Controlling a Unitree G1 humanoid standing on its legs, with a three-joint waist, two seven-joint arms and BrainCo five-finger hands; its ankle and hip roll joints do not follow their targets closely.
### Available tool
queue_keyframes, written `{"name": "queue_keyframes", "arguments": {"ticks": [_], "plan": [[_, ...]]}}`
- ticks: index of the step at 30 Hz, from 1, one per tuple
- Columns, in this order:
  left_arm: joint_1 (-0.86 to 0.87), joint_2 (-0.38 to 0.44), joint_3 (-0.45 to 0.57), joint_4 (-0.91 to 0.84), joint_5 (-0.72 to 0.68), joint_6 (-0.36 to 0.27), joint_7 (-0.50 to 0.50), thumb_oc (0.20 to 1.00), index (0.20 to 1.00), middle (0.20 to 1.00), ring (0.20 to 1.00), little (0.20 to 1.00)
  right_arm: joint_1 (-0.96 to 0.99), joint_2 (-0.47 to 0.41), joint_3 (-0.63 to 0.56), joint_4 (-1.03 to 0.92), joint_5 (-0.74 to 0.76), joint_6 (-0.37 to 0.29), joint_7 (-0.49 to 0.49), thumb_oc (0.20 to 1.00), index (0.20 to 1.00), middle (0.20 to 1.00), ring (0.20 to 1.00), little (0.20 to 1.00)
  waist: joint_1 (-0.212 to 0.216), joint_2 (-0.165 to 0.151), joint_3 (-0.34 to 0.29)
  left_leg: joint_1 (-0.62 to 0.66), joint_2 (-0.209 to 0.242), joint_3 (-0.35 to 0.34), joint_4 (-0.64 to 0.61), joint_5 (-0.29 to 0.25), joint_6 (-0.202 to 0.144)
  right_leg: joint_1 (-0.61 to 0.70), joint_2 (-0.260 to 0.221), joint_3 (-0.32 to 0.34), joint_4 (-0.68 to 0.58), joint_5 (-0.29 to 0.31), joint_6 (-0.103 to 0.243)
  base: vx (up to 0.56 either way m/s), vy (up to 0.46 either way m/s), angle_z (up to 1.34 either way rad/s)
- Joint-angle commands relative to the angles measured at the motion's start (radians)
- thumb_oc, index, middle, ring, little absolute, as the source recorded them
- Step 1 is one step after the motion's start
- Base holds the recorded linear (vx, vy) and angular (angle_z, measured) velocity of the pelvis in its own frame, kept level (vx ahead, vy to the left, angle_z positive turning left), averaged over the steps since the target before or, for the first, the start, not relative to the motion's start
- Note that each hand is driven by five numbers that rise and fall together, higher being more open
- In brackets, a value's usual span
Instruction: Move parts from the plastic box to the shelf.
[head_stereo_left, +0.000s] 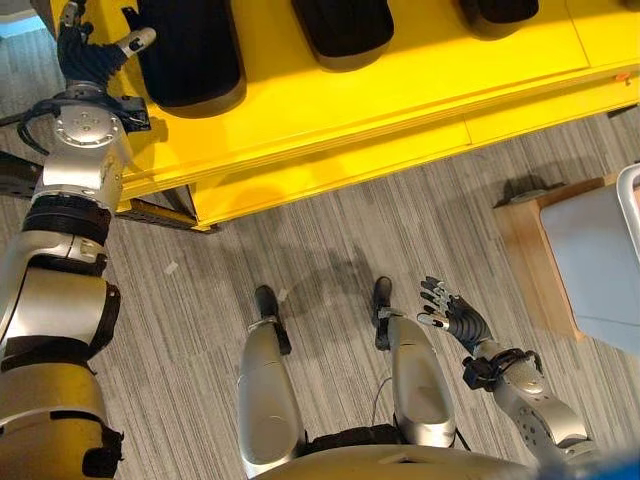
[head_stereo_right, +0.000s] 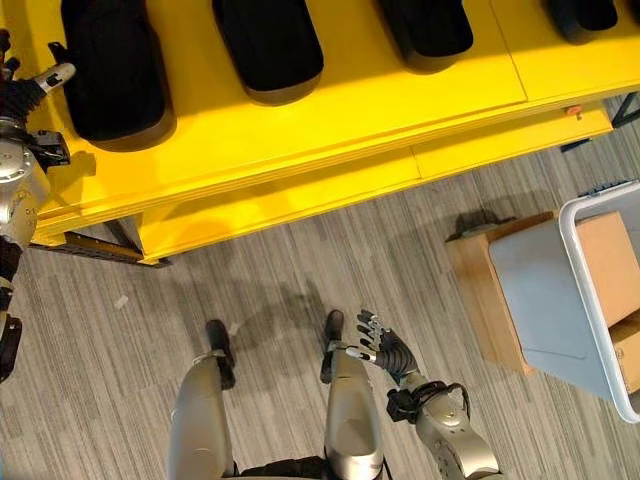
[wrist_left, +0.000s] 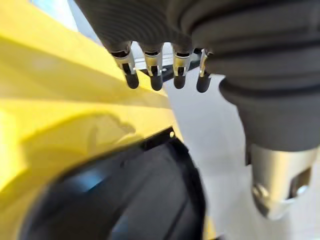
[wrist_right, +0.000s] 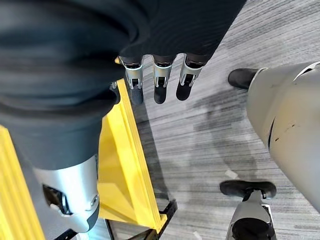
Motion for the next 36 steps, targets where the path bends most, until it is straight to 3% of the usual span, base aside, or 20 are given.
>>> {"name": "queue_keyframes", "arguments": {"ticks": [1,8,9,14,19,29,36], "plan": [[0.079,0.068,0.061,-0.050,0.024,-0.059,-0.006,1.000,1.000,1.000,1.000,1.000,0.032,-0.024,-0.044,-0.018,0.006,-0.019,0.019,1.000,1.000,1.000,1.000,1.000,0.004,0.003,-0.080,0.000,0.035,-0.019,0.052,-0.050,-0.050,0.061,-0.086,0.018,0.036,-0.082,0.079,-0.01,-0.004,0.08],[0.300,0.108,0.188,-0.303,0.188,-0.071,0.013,1.000,1.000,1.000,1.000,1.000,0.038,-0.017,-0.077,-0.007,-0.007,-0.024,0.031,1.000,1.000,1.000,1.000,1.000,0.027,0.015,-0.090,0.058,0.030,-0.021,0.013,-0.031,-0.058,0.111,-0.086,0.008,0.019,-0.085,0.075,-0.02,-0.011,0.06],[0.336,0.111,0.213,-0.339,0.221,-0.071,0.013,1.000,1.000,1.000,1.000,1.000,0.036,-0.018,-0.082,-0.007,-0.007,-0.024,0.033,1.000,1.000,1.000,1.000,1.000,0.026,0.015,-0.091,0.052,0.027,-0.019,0.003,-0.006,-0.050,0.105,-0.088,0.007,0.011,-0.067,0.068,-0.08,-0.010,0.03],[0.457,0.083,0.292,-0.441,0.349,-0.065,0.022,1.000,1.000,1.000,1.000,1.000,0.048,-0.017,-0.108,-0.007,-0.013,-0.027,0.045,1.000,1.000,1.000,1.000,1.000,0.033,0.016,-0.096,0.082,0.029,-0.014,-0.020,0.002,-0.054,0.126,-0.084,0.005,-0.001,-0.065,0.067,-0.02,-0.006,0.02],[0.542,-0.002,0.342,-0.508,0.428,-0.066,0.018,1.000,1.000,1.000,1.000,1.000,0.060,-0.019,-0.122,-0.013,-0.026,-0.026,0.058,1.000,1.000,1.000,1.000,1.000,0.033,0.017,-0.112,0.112,0.032,-0.008,-0.051,0.015,-0.056,0.146,-0.080,0.000,-0.025,-0.056,0.069,0.00,0.000,0.00],[0.566,-0.145,0.319,-0.546,0.391,-0.084,0.012,1.000,1.000,1.000,1.000,1.000,0.061,-0.005,-0.122,-0.024,-0.040,-0.019,0.058,1.000,1.000,1.000,1.000,1.000,0.024,0.024,-0.155,0.171,0.043,0.007,-0.087,0.023,-0.058,0.184,-0.071,0.007,-0.042,-0.061,0.068,0.02,-0.003,-0.01],[0.683,-0.263,0.344,-0.621,0.390,-0.086,-0.009,1.000,1.000,1.000,1.000,1.000,0.032,0.009,-0.134,-0.051,-0.042,-0.022,0.047,1.000,1.000,1.000,1.000,1.000,0.027,0.039,-0.197,0.218,0.047,0.020,-0.126,0.033,-0.057,0.224,-0.067,0.001,-0.071,-0.063,0.067,0.04,-0.010,-0.06]]}}
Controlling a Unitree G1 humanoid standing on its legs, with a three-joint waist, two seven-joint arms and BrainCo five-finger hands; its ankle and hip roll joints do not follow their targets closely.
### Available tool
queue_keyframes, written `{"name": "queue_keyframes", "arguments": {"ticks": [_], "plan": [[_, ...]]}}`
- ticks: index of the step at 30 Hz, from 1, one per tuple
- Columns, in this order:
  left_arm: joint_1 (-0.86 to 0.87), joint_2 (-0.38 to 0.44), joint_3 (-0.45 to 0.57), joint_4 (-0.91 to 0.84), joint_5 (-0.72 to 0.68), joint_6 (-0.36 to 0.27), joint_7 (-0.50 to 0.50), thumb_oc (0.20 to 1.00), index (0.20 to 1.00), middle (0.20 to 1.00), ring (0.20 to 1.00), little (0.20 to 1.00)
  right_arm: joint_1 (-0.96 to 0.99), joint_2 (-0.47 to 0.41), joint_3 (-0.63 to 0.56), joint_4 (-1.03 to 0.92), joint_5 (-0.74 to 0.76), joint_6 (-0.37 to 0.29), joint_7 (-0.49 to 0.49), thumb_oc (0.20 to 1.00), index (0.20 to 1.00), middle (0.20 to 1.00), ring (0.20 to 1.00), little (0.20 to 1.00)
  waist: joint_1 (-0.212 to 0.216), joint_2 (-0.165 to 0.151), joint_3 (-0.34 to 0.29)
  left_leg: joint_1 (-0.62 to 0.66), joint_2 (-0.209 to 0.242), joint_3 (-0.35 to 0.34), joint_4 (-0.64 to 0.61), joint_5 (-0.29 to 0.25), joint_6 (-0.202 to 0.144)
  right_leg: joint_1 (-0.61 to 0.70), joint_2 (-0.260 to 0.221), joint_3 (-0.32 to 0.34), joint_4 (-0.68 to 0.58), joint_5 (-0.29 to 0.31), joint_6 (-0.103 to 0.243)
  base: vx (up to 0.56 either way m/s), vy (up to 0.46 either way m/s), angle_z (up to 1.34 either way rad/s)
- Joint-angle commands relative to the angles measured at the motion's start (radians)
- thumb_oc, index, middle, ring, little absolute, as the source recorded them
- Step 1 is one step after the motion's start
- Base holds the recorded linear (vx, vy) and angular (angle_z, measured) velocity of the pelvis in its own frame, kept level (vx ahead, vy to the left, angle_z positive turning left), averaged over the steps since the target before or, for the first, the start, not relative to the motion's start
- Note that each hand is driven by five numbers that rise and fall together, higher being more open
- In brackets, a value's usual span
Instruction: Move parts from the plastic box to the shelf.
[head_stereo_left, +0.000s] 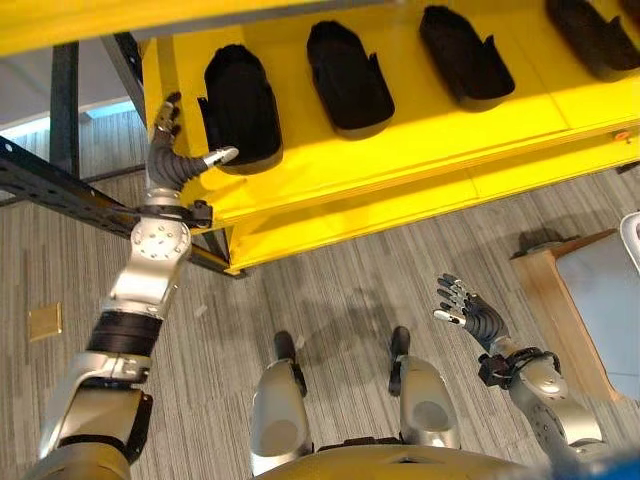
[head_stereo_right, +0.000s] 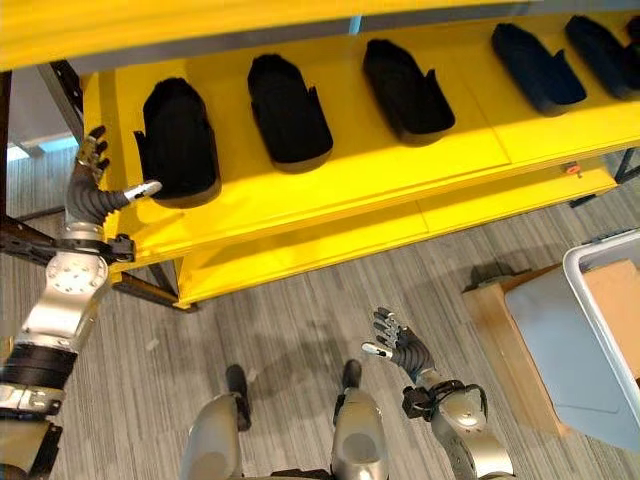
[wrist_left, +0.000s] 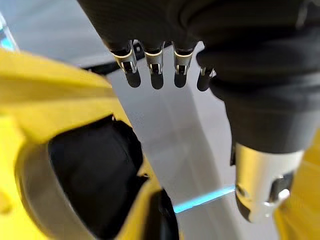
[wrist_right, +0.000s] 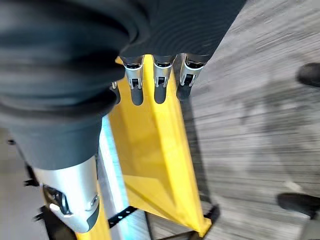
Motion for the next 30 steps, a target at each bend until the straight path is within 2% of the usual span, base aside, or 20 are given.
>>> {"name": "queue_keyframes", "arguments": {"ticks": [1,13,30], "plan": [[0.044,0.004,0.031,-0.030,0.011,-0.055,-0.005,1.000,1.000,1.000,1.000,1.000,0.026,0.005,-0.018,-0.068,-0.008,-0.033,-0.001,1.000,1.000,1.000,1.000,1.000,0.006,0.005,-0.086,-0.008,0.072,-0.011,-0.007,0.024,-0.049,0.031,-0.053,0.003,0.005,-0.049,0.053,0.04,-0.013,-0.03],[0.121,-0.079,0.029,-0.080,0.073,-0.039,-0.023,1.000,1.000,1.000,1.000,1.000,0.056,0.021,-0.028,-0.089,-0.005,-0.028,-0.001,1.000,1.000,1.000,1.000,1.000,0.001,0.015,-0.119,0.019,0.079,0.004,-0.007,0.015,-0.049,0.058,-0.054,0.006,-0.008,-0.057,0.050,0.03,-0.011,-0.01],[-0.013,-0.077,-0.056,0.024,0.123,-0.019,0.018,1.000,1.000,1.000,1.000,1.000,0.097,0.010,-0.027,-0.101,-0.001,-0.028,-0.008,1.000,1.000,1.000,1.000,1.000,-0.033,0.013,-0.122,0.020,0.088,0.022,-0.011,0.016,-0.049,0.033,-0.048,0.024,0.015,-0.066,0.052,0.01,-0.003,-0.03]]}}
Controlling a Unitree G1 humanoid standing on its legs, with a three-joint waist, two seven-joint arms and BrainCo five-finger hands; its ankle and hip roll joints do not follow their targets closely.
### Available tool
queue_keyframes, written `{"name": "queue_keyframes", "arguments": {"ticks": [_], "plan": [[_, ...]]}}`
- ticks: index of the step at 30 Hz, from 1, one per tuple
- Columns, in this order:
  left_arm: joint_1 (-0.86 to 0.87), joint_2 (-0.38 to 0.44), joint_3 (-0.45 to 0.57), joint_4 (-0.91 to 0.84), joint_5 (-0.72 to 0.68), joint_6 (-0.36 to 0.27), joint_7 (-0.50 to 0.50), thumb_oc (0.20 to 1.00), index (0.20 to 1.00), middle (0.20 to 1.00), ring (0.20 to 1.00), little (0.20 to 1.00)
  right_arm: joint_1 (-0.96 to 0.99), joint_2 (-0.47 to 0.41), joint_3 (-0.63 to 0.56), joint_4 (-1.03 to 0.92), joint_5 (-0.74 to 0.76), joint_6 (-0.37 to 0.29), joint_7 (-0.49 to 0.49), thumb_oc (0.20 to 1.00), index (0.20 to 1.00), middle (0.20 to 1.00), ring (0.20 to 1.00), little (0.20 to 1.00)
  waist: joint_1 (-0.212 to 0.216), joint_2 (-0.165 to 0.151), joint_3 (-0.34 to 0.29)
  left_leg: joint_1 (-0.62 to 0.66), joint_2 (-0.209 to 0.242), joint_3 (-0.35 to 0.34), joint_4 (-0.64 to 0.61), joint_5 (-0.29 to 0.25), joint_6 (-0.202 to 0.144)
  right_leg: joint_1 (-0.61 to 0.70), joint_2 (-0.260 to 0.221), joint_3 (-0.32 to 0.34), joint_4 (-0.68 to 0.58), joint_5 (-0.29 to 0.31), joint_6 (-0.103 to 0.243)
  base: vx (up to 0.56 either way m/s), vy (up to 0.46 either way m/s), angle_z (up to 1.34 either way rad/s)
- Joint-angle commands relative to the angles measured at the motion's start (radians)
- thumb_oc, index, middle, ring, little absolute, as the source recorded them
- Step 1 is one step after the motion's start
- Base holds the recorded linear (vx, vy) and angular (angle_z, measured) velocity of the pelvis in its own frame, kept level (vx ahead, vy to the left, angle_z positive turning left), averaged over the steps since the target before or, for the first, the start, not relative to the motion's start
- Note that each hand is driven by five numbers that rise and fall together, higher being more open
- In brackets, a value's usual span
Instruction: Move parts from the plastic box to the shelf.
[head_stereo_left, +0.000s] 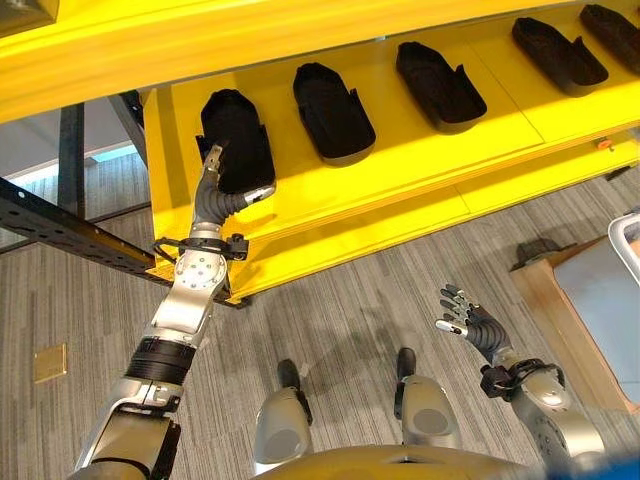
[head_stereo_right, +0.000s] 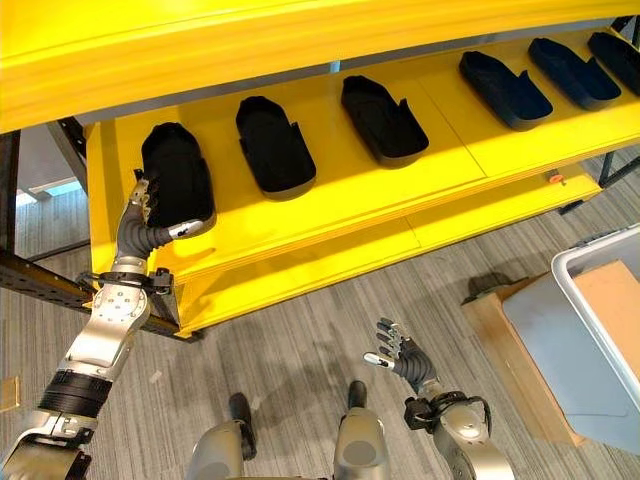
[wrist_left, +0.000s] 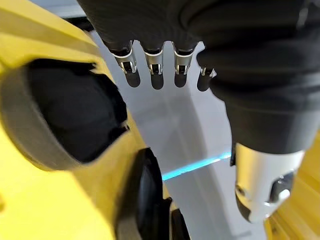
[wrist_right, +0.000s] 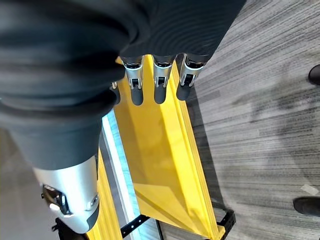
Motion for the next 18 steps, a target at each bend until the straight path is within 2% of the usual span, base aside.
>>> {"name": "queue_keyframes", "arguments": {"ticks": [1,18], "plan": [[-0.058,0.038,0.000,0.053,0.029,-0.028,0.034,1.000,1.000,1.000,1.000,1.000,0.045,0.002,-0.029,-0.100,0.015,-0.030,0.000,1.000,1.000,1.000,1.000,1.000,-0.003,-0.012,-0.044,-0.027,0.083,-0.015,0.044,0.010,-0.041,0.021,-0.060,0.004,0.045,-0.065,0.054,0.01,-0.003,-0.04],[-0.012,0.053,-0.023,0.030,0.196,0.002,0.021,1.000,1.000,1.000,1.000,1.000,0.056,-0.003,-0.041,-0.099,0.010,-0.037,-0.007,1.000,1.000,1.000,1.000,1.000,0.001,-0.015,-0.030,-0.043,0.080,-0.023,0.055,0.006,-0.038,0.010,-0.059,0.008,0.058,-0.070,0.052,0.00,0.000,-0.01]]}}
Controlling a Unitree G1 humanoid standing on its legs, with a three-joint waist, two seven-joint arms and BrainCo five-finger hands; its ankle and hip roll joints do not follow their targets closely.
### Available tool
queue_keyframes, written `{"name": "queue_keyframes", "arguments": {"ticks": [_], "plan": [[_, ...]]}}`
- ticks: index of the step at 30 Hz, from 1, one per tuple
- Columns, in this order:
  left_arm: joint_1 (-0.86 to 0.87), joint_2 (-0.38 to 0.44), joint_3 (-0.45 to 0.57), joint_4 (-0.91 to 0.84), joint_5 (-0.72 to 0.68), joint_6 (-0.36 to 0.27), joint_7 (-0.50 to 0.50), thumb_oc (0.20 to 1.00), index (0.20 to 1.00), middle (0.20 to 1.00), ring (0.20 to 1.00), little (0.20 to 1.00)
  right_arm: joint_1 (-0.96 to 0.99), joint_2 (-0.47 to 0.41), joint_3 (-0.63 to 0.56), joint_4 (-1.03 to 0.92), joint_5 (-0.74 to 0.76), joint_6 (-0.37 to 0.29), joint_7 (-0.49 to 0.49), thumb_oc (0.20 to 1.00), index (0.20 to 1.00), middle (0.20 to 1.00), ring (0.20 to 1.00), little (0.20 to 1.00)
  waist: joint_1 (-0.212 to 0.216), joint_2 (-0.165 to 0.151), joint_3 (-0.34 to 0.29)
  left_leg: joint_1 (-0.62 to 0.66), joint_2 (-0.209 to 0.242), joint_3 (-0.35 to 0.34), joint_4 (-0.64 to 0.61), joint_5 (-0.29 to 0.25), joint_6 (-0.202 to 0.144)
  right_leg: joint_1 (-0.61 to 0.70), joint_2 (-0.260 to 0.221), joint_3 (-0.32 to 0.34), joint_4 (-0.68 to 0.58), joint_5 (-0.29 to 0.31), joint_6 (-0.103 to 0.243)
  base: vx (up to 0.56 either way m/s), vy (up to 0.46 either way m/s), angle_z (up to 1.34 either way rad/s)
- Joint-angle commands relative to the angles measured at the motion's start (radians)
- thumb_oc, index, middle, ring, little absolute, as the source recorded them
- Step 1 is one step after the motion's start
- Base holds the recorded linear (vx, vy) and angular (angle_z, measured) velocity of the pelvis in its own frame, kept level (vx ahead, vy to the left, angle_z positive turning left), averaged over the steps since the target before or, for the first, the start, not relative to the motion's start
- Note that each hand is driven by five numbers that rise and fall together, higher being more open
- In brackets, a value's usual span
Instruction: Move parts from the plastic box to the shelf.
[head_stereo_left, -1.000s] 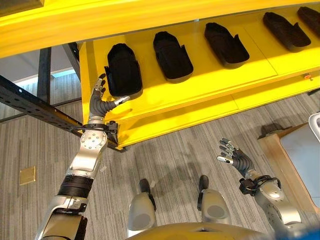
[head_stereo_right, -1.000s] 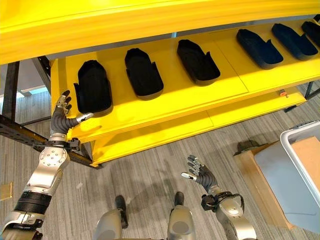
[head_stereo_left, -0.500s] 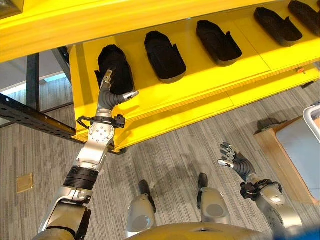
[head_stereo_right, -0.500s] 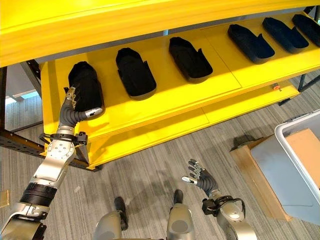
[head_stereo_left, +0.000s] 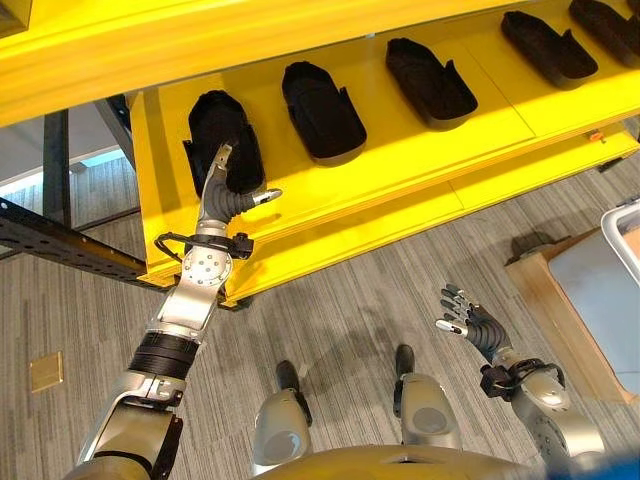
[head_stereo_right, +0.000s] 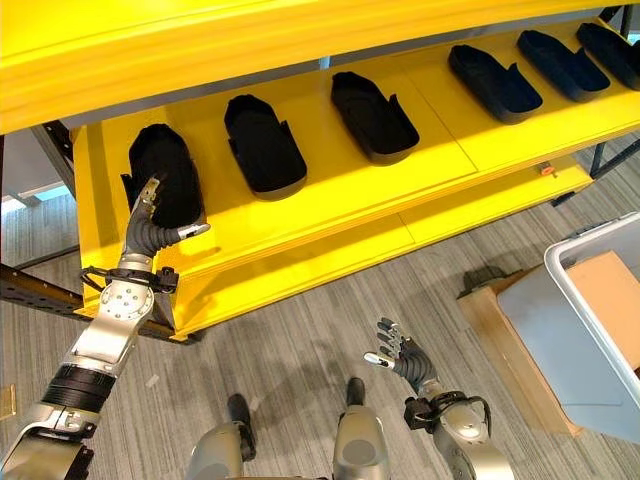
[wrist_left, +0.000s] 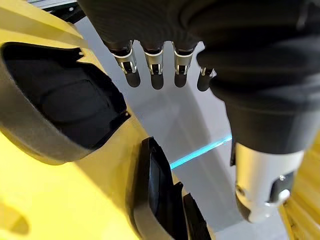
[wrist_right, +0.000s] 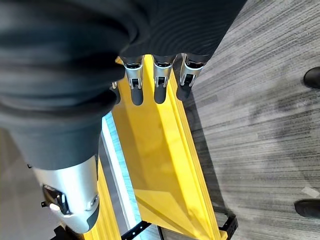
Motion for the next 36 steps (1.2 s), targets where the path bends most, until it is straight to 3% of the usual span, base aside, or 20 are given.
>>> {"name": "queue_keyframes", "arguments": {"ticks": [1,12,36], "plan": [[-0.016,0.053,-0.005,0.007,0.071,-0.023,0.021,1.000,1.000,1.000,1.000,1.000,0.055,-0.003,-0.041,-0.099,0.010,-0.037,-0.001,1.000,1.000,1.000,1.000,1.000,0.013,-0.015,-0.030,-0.042,0.073,-0.032,0.056,0.006,-0.038,0.020,-0.065,-0.002,0.056,-0.070,0.053,0.00,0.000,0.00],[0.022,0.097,-0.021,0.015,0.221,-0.002,-0.001,1.000,1.000,1.000,1.000,1.000,0.058,-0.006,-0.040,-0.101,0.003,-0.042,0.000,1.000,1.000,1.000,1.000,1.000,0.019,-0.015,-0.013,-0.049,0.072,-0.035,0.072,-0.002,-0.037,0.016,-0.066,0.001,0.069,-0.075,0.053,0.00,0.000,0.00],[0.060,0.104,-0.044,0.113,0.331,0.038,-0.037,1.000,1.000,1.000,1.000,1.000,0.062,-0.026,-0.060,-0.125,-0.001,-0.037,-0.006,1.000,1.000,1.000,1.000,1.000,0.019,-0.019,0.025,-0.071,0.072,-0.035,0.083,0.000,-0.035,-0.023,-0.068,0.018,0.096,-0.076,0.051,0.00,0.000,0.00]]}}
